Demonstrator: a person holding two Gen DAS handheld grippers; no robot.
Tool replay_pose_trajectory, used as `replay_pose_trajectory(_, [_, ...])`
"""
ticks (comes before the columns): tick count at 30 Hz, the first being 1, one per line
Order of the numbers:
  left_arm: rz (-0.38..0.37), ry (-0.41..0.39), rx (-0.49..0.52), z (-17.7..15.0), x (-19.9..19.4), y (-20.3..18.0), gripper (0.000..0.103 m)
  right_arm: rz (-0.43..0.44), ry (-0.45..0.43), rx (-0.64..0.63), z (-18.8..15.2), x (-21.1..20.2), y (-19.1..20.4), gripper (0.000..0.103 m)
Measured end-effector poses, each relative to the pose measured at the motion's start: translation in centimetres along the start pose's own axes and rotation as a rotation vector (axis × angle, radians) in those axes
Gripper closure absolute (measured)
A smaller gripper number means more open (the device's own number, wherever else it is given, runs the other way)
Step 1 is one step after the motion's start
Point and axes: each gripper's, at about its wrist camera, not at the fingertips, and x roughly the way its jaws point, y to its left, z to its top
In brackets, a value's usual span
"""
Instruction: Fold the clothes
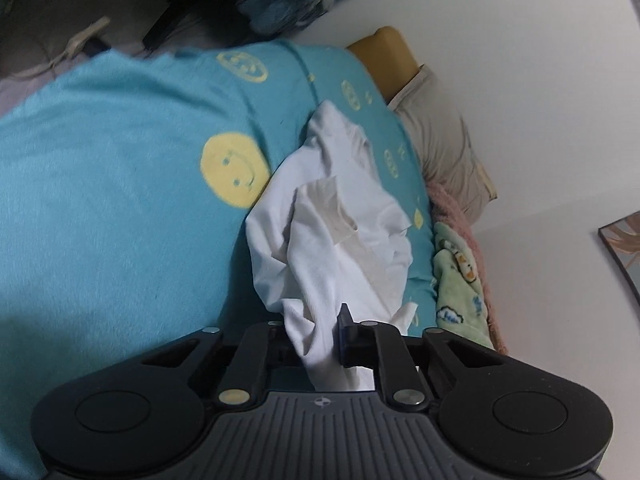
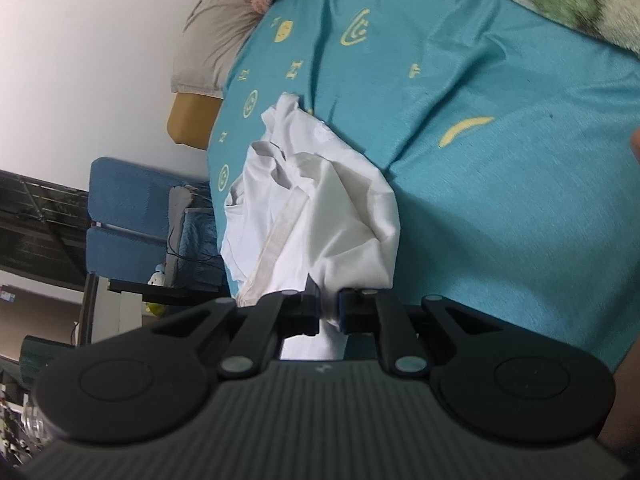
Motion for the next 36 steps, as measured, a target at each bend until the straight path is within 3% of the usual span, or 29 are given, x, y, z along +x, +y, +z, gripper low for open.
replay_pose_trajectory(4, [-0.026, -0.058, 0.111, 0.4, -3.1, -3.3, 0.093, 0.038, -0.016, -0.05, -0.3, -1.8, 1.7, 0.092])
replay_pose_trajectory(10, [-0.052, -0.101, 0.126, 1.5, -8.8, -8.3, 0.093, 0.122, -0.046, -0.094, -0.3, -6.7, 5.5, 0.092])
replay_pose_trajectory(15, [-0.047, -0.105, 0.146, 0.3, -14.4, -11.1, 0.093, 0.161, -0.075, -0.149, -1.7, -12.2, 7.4, 0.092])
replay_pose_trajectory(22, [0.008, -0.091, 0.146, -4.5, -22.0, -10.1, 0.093, 0.156, -0.062, -0.18, -6.0, -18.8, 5.4, 0.092])
replay_pose_trajectory(26, [0.021, -0.073, 0.134, -6.2, -24.2, -9.4, 0.093, 0.152, -0.051, -0.17, -7.6, -20.7, 3.7, 0.092])
replay_pose_trajectory(31, [0.046, -0.043, 0.116, -5.0, -22.2, -9.6, 0.093, 0.12, -0.046, -0.164, -6.0, -18.6, 4.4, 0.092])
replay_pose_trajectory(36, [0.117, -0.057, 0.128, -1.8, -16.4, -10.4, 0.093, 0.072, -0.027, -0.184, -3.2, -13.5, 6.6, 0.092])
